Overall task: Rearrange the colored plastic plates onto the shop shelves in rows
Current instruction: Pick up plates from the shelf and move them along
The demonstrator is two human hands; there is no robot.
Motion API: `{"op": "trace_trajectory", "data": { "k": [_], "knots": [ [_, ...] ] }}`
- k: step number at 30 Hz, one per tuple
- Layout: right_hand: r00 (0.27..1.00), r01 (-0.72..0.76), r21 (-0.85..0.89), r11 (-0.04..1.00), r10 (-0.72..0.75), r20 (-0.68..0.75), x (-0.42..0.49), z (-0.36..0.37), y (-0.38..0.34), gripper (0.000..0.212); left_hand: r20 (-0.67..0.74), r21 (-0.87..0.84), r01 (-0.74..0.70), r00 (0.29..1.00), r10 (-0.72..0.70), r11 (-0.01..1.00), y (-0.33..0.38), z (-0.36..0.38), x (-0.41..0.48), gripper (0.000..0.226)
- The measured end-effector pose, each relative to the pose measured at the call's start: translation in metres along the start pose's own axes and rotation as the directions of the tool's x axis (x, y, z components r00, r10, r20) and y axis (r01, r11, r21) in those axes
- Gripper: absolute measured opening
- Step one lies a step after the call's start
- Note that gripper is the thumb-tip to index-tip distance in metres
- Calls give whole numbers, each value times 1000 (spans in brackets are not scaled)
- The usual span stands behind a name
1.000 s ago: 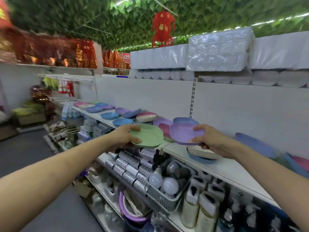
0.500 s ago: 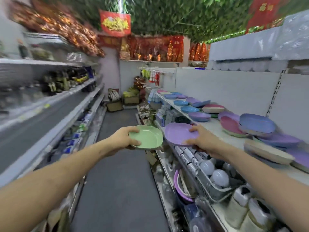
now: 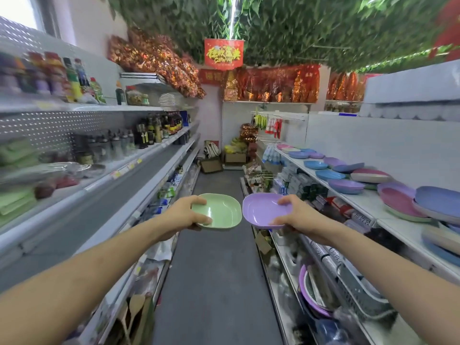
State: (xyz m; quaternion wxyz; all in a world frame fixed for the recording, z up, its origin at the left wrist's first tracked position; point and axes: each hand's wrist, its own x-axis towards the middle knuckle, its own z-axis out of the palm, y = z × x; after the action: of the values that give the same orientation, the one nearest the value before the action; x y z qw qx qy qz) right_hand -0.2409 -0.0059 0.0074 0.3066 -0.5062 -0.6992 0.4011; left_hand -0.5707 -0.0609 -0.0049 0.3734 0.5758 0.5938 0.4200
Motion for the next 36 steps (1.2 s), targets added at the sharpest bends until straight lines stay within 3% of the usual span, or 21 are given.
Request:
{"op": "trace_trajectory", "data": {
  "k": [8,18,28,36],
  "knots": [
    [998,-25,-9,1000,26,65,-8,16,-1,63,-9,-26,69,998,-69,997,-23,-15,-11,66],
    [993,-50,42,998,45,113,19,-20,33,70,28,-49,57,998,-55,997,-16,27,25,63],
    [984,-116,50,992,108,144,87,-8,68,70,-40,-60,104,994,-106,993,-50,34,81,65],
    [987,-128,28,991,125,99,179,2,63,66,18,-77,126,992,-125,989,-73,-2,174,62]
  ]
}}
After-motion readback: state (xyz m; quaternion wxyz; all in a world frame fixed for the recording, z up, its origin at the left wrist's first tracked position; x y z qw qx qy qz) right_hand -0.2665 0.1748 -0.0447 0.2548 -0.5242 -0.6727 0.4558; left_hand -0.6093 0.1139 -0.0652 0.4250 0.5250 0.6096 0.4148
